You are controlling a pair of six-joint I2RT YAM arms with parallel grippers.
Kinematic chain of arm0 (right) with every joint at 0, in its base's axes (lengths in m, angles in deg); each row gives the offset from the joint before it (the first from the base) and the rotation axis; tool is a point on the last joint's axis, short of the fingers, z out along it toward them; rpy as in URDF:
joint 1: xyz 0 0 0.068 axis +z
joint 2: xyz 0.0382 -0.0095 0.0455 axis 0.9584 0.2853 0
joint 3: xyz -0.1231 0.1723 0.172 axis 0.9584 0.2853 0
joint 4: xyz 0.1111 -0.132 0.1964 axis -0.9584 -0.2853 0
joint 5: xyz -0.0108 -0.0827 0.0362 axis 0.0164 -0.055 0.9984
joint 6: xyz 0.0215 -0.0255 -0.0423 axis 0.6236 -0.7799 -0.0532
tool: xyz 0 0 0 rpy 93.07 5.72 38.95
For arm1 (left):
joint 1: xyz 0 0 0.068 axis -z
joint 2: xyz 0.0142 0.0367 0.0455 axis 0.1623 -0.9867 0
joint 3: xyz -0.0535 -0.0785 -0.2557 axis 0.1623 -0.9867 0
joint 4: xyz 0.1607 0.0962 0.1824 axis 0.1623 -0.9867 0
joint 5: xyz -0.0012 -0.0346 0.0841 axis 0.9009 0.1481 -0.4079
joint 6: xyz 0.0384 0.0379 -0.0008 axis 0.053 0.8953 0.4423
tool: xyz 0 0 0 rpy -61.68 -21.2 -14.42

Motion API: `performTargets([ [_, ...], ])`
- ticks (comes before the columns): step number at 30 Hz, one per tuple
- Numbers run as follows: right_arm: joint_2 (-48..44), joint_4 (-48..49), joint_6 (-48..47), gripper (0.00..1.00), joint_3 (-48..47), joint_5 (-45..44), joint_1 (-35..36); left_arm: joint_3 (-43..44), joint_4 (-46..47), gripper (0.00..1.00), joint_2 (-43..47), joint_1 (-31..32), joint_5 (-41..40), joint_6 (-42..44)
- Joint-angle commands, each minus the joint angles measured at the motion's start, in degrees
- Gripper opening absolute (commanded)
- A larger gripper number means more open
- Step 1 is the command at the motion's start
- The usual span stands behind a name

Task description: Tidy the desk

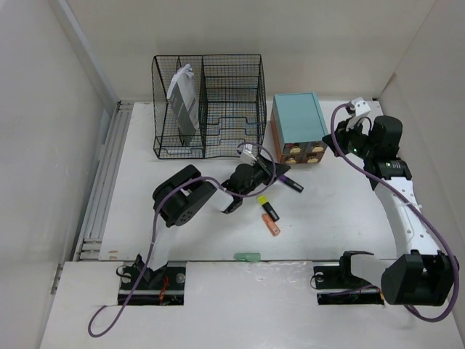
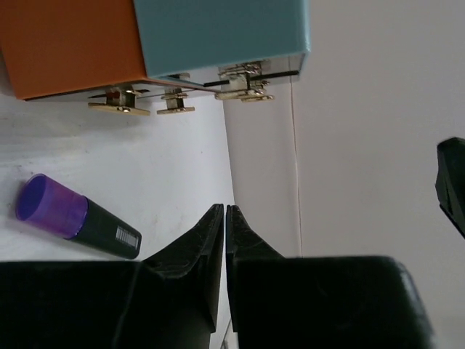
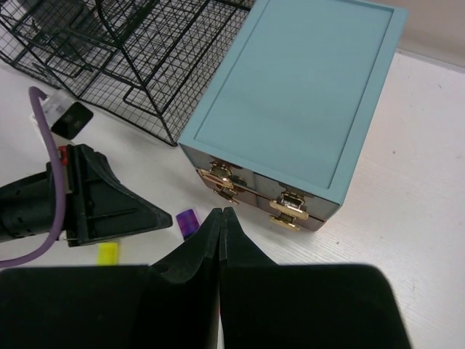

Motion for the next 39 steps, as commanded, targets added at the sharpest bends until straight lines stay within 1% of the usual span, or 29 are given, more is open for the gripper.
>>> performTargets([
  [1, -0.96, 2.64, 1.01, 0.0, -0.74, -0.5, -0.73, 4.18, 3.38, 0.04, -1.11, 0.2, -1.6, -2.2],
  [4, -0.96, 2.64, 1.01, 0.0, -0.74, -0.5, -0.73, 5.94, -0.31, 0.04, -2.51, 0.2, -3.79, -2.2],
  [7, -0.96, 2.64, 1.01, 0.0, -0.74, -0.5, -0.73, 8.22, -3.21, 0.07, -3.56, 0.2, -5.29, -0.81],
  [13, -0.96, 2.64, 1.01, 0.0, -0.74, -0.5, -0.73, 13.5, -8.39, 0.08, -6.29, -0.32, -5.91, 2.36],
  [19, -1.48, 2.64, 1.01, 0.0, -0.74, -0.5, -0.73, 14.91, -12.61, 0.08, -7.6, -0.85, -5.91, 4.38],
  [22, -1.49, 2.64, 1.01, 0.0, -0.74, -0.5, -0.73, 14.91, -13.32, 0.08, -8.31, -0.85, -5.91, 4.39],
  [27, -1.49, 2.64, 1.01, 0.0, -0.74, -0.5, -0.73, 14.91, -14.64, 0.15, -9.37, -1.38, -6.96, 4.39],
  [30, -1.49, 2.64, 1.01, 0.0, -0.74, -0.5, -0.73, 15.52, -15.17, 0.21, -10.51, -1.38, -7.48, 4.39],
  [32, -1.49, 2.64, 1.01, 0.0, -0.74, -0.5, -0.73, 15.52, -14.64, 0.22, -10.51, -1.38, -7.49, 4.39],
  [36, -1.49, 2.64, 1.01, 0.0, -0.74, -0.5, -0.73, 15.44, -12.36, 0.28, -10.51, -1.38, -7.49, 3.86],
  [39, -1.49, 2.64, 1.01, 0.0, -0.74, -0.5, -0.73, 14.91, -11.65, 0.3, -10.51, -1.38, -7.49, 3.33],
])
